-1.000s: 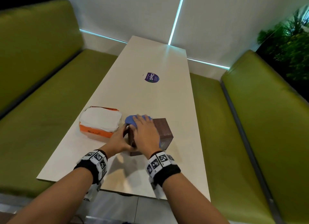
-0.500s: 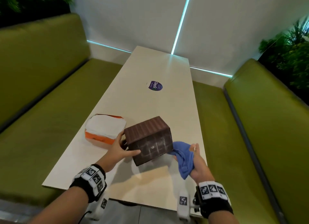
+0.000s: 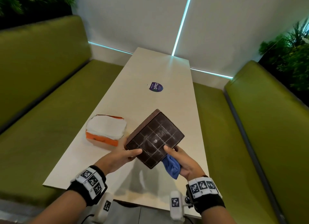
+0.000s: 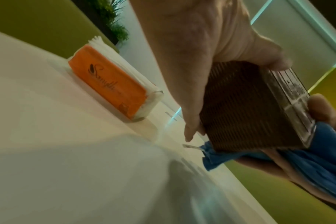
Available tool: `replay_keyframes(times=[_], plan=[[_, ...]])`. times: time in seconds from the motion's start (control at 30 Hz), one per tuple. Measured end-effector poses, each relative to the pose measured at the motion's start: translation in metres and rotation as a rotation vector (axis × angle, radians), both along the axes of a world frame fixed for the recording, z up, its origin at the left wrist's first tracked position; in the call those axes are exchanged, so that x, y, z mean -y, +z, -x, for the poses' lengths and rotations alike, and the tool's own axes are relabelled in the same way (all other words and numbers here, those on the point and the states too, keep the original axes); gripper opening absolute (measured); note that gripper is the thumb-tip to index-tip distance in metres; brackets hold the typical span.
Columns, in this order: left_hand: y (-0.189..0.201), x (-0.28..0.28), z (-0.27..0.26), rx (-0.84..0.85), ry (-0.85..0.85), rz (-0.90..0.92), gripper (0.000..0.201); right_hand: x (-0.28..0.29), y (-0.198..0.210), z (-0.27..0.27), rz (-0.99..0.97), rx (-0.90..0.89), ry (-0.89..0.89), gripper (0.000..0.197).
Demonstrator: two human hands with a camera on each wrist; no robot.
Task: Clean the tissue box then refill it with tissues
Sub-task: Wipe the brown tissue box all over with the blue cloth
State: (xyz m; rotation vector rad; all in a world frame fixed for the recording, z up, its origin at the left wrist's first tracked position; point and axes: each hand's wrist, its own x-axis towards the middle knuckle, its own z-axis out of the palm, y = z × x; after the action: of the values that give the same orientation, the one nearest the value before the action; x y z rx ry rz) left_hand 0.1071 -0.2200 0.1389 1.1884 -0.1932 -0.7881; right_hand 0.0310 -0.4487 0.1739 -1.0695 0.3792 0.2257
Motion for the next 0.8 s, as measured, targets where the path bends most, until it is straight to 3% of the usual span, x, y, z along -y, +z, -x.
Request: replay_keyframes(times=[0.13, 0.27, 0.33, 0.43, 0.53, 0.6, 0.7, 0.8], plan=[[0.016, -0.008, -0.013, 0.082, -0.096, -0.124, 0.147, 0.010, 0.005, -0.003, 0.233, 0.001, 0.093, 0.064], [0.032, 0.000, -0.022, 0.227, -0.172, -0.235, 0.114, 0.010, 0.014, -0.004, 0.344, 0.051, 0.195, 0.060], [0.033, 0.005, -0.023, 0.264, -0.153, -0.267, 0.102, 0.012, 0.021, -0.003, 0.375, 0.070, 0.133, 0.068], [0.023, 0.010, -0.020, 0.293, -0.047, -0.302, 0.105, 0.022, 0.036, -0.006, 0.526, 0.037, -0.097, 0.089], [0.008, 0.016, -0.014, 0.340, 0.028, -0.353, 0.113, 0.017, 0.054, -0.019, 0.841, 0.089, -0.278, 0.069], [0.002, 0.021, -0.010, 0.349, 0.048, -0.355, 0.112, -0.003, 0.064, -0.031, 0.948, 0.205, -0.313, 0.057], [0.003, 0.029, -0.006, 0.355, 0.069, -0.329, 0.104, -0.047, 0.068, -0.046, 1.124, 0.260, -0.102, 0.049], [0.006, 0.032, -0.003, 0.409, 0.113, -0.350, 0.099, -0.086, 0.057, -0.050, 1.551, 0.249, 0.182, 0.040]])
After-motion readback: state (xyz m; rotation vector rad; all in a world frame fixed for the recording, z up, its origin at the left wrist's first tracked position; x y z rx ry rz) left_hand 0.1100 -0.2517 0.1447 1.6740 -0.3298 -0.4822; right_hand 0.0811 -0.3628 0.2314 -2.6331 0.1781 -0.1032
